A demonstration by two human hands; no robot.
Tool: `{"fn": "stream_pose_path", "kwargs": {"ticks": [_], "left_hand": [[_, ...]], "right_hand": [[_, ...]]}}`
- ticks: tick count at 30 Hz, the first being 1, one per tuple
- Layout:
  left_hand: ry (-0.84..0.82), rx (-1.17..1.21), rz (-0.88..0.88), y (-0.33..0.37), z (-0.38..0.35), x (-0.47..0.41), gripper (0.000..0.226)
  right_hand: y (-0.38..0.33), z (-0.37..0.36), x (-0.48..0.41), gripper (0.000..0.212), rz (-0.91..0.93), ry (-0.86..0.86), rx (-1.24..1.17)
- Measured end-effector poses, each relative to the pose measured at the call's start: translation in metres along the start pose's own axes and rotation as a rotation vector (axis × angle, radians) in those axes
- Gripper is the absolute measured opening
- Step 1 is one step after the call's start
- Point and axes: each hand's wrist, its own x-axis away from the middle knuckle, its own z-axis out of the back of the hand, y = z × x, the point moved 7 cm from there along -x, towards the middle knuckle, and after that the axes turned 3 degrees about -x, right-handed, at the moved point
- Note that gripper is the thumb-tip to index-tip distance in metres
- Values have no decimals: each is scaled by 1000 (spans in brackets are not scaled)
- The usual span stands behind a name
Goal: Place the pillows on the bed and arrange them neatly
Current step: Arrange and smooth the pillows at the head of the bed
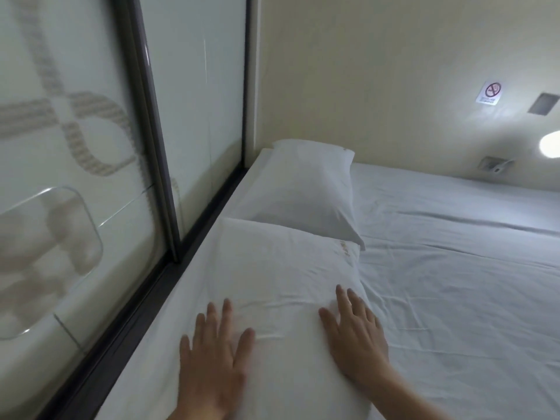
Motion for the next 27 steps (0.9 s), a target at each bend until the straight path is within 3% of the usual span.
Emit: {"fn": "stream_pose_path", "kwargs": {"ticks": [3,5,9,11,14,16,19,22,24,25,27], "left_hand": [[-2,-130,-289,37,-31,6,70],[-6,-186,-294,27,-57,10,59],[-52,-363,-274,-37,-74,32,57],[-140,-359,-170,-78,-64,51,61],[-328,-417,147,-92,-3,79,86],[-293,-544,311,-98,37,96,75],[-562,-502,346,-94,49,144,63],[-814,-379,383,-104,34,202,65],[-954,-347,433,-112,31,247,58],[-945,-346,416,-109,36,261,53],[-772,-429,313,-99,48,261,52]], "right_hand": [[-25,-2,10,94,186,-22,21],[-34,-23,20,78,287,-60,164],[-59,-68,72,50,559,-141,325],[-84,-55,101,50,676,-197,286],[-108,-29,131,52,760,-359,219],[-99,-10,132,52,626,-400,109],[-31,5,129,53,285,-408,175],[49,20,163,51,-97,-648,252],[62,43,195,51,-130,-719,331],[64,49,208,49,-142,-707,351],[52,54,224,58,-80,-613,307]]}}
